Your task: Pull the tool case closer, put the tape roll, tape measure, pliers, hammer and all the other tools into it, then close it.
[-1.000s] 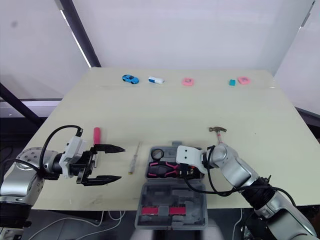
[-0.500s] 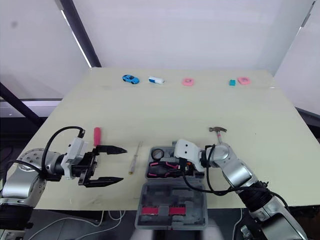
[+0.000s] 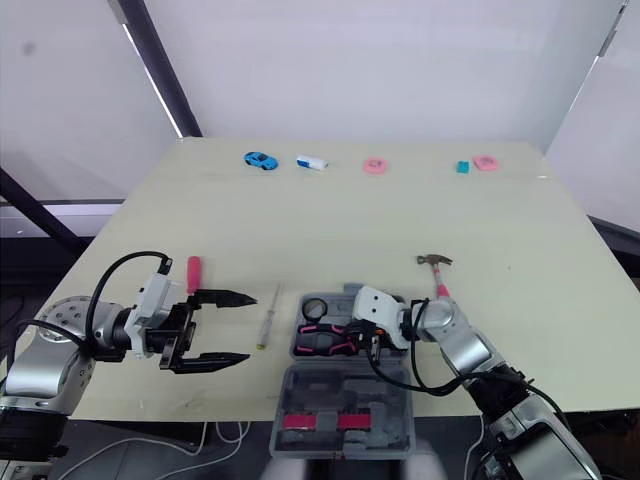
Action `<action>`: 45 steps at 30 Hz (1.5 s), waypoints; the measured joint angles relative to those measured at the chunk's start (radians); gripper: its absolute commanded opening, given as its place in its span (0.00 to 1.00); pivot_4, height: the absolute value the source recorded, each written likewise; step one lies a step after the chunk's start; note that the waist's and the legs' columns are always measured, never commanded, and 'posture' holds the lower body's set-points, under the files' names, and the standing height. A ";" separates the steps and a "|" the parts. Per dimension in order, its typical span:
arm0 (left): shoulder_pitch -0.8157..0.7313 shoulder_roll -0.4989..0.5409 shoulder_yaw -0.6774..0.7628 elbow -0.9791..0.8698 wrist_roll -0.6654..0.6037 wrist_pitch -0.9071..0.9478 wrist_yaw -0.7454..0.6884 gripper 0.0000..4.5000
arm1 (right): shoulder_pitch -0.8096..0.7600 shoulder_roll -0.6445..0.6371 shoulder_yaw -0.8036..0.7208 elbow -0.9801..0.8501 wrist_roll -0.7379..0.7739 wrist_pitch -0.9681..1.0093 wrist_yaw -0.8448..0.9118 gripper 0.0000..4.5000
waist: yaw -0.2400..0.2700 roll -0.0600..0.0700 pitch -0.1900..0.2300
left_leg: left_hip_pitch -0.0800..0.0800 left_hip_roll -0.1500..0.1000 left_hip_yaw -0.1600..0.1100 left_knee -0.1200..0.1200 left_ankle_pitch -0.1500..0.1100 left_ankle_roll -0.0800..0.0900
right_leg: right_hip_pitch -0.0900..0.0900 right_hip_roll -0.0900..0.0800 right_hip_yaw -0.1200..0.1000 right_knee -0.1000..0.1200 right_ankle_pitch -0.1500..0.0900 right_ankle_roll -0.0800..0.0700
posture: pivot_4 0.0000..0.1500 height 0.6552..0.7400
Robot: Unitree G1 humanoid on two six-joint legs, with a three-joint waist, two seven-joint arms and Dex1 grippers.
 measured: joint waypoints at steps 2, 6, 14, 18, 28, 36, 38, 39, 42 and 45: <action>0.007 -0.001 0.000 -0.005 0.000 0.000 0.000 1.00 | -0.002 0.013 -0.002 0.013 0.002 0.023 0.004 0.01 | 0.000 -0.002 -0.006 | 0.001 0.000 0.000 0.000 0.000 0.000 | 0.001 0.000 0.000 0.000 -0.001 -0.002 | 1.00 1.00; 0.013 -0.014 0.000 -0.008 0.000 0.000 0.011 1.00 | -0.025 0.034 0.000 0.064 0.002 0.069 0.026 0.01 | 0.000 0.000 -0.018 | 0.013 0.000 0.001 -0.002 0.000 0.000 | 0.010 0.000 0.001 -0.001 -0.002 -0.003 | 1.00 1.00; 0.029 -0.024 0.000 -0.008 0.001 0.000 0.022 1.00 | -0.053 0.069 0.003 0.163 -0.003 0.068 0.025 0.01 | -0.001 0.000 -0.039 | 0.031 0.001 0.000 -0.006 0.000 0.000 | 0.024 -0.002 0.003 -0.001 -0.007 -0.002 | 1.00 1.00; 0.037 -0.037 -0.002 -0.008 0.001 -0.002 0.032 1.00 | -0.042 0.078 -0.005 0.175 -0.003 0.044 0.016 0.01 | -0.001 0.001 -0.042 | 0.033 0.006 -0.001 -0.007 -0.001 -0.001 | 0.025 -0.003 0.003 -0.002 -0.007 -0.002 | 1.00 1.00; 0.047 -0.095 0.015 0.003 -0.017 0.027 0.117 1.00 | 0.184 0.062 -0.182 -0.048 0.134 -0.002 -0.062 0.01 | 0.005 0.010 -0.029 | -0.003 0.000 -0.001 -0.003 0.000 0.000 | -0.005 -0.002 0.002 -0.001 -0.003 -0.004 | 1.00 1.00; 0.146 -0.170 0.092 -0.010 -0.040 0.059 0.260 1.00 | 0.383 -0.030 -0.484 -0.346 0.321 0.012 -0.129 0.01 | 0.009 0.008 -0.014 | -0.008 0.000 0.000 -0.006 -0.001 0.000 | -0.007 -0.002 -0.001 -0.003 -0.003 0.000 | 1.00 1.00; 0.166 -0.184 0.105 -0.005 -0.039 0.059 0.285 1.00 | 0.418 -0.051 -0.543 -0.347 0.328 -0.005 -0.142 0.01 | 0.008 0.005 -0.009 | -0.008 -0.001 0.001 -0.005 -0.001 0.000 | -0.007 -0.002 -0.001 -0.003 -0.003 0.000 | 1.00 1.00; 0.176 -0.203 0.117 -0.002 -0.037 0.053 0.310 1.00 | 0.449 -0.062 -0.587 -0.350 0.336 -0.032 -0.153 0.01 | 0.008 0.005 -0.007 | -0.008 -0.001 0.000 -0.005 -0.001 0.000 | -0.007 -0.002 -0.001 -0.004 -0.003 0.000 | 1.00 1.00; 0.217 -0.229 0.152 0.035 -0.027 0.031 0.364 1.00 | 0.539 -0.088 -0.700 -0.349 0.357 -0.105 -0.165 0.06 | 0.004 0.004 -0.006 | -0.006 0.000 0.000 -0.004 0.000 0.000 | -0.005 -0.002 -0.001 -0.003 -0.005 -0.003 | 1.00 1.00; 0.252 -0.235 0.182 0.076 -0.018 0.004 0.391 1.00 | 0.636 -0.093 -0.786 -0.345 0.391 -0.158 -0.161 0.32 | 0.003 0.003 -0.006 | -0.004 0.000 0.000 -0.004 0.000 0.000 | -0.005 -0.001 -0.001 -0.002 -0.007 0.000 | 1.00 1.00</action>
